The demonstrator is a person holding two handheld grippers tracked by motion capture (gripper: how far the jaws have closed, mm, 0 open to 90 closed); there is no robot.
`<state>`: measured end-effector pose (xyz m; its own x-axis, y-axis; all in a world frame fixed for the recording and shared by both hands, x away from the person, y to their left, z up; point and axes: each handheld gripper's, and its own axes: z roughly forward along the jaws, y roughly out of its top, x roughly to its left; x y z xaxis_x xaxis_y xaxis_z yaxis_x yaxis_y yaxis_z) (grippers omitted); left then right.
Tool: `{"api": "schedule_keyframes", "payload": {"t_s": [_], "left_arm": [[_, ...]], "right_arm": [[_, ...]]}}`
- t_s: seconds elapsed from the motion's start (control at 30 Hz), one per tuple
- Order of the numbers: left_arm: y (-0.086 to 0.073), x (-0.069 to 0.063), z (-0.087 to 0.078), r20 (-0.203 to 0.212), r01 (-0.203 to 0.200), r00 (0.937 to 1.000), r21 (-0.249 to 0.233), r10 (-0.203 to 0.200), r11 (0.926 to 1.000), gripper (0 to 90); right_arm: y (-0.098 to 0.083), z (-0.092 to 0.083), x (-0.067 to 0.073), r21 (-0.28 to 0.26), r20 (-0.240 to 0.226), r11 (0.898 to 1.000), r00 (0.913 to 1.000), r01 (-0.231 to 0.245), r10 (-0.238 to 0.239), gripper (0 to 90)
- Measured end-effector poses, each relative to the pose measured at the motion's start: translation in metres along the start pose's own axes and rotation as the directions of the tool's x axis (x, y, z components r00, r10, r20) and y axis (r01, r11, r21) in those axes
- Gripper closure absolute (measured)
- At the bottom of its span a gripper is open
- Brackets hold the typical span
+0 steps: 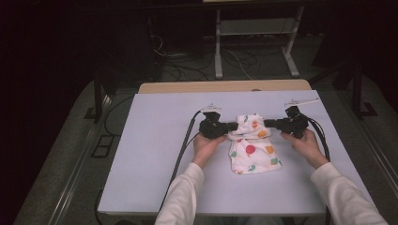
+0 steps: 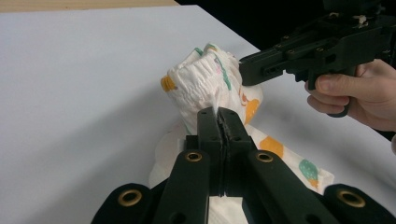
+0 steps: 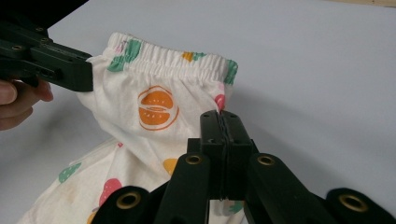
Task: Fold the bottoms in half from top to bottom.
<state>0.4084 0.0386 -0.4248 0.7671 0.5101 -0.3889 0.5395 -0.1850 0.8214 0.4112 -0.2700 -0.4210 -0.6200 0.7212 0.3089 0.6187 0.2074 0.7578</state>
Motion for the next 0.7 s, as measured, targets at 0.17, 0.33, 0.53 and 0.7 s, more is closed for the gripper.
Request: {"api": "schedule_keyframes", "payload": {"t_s": [0.17, 0.33, 0.53, 0.7], "left_arm": [[-0.004, -0.005, 0.000, 0.011, -0.009, 0.9999, 0.006, 0.009, 0.9999, 88.3], [-0.006, -0.009, 0.000, 0.017, -0.018, 0.9997, 0.016, 0.018, 0.9997, 88.3], [-0.009, -0.016, 0.000, 0.029, -0.033, 0.9991, 0.032, 0.032, 0.9990, 88.3], [-0.012, -0.022, 0.000, 0.039, -0.040, 0.9985, 0.036, 0.038, 0.9986, 88.3]], "right_arm": [[-0.005, -0.004, -0.001, 0.005, -0.001, 1.000, 1.0000, -0.002, 0.002, 87.8], [-0.009, -0.007, -0.001, 0.005, -0.008, 1.000, 1.0000, -0.005, 0.005, 87.8], [-0.014, -0.015, 0.002, 0.006, -0.020, 1.000, 0.9998, 0.002, -0.002, 87.8], [-0.018, -0.019, 0.004, 0.011, -0.021, 1.000, 0.9997, 0.009, -0.009, 87.8]]}}
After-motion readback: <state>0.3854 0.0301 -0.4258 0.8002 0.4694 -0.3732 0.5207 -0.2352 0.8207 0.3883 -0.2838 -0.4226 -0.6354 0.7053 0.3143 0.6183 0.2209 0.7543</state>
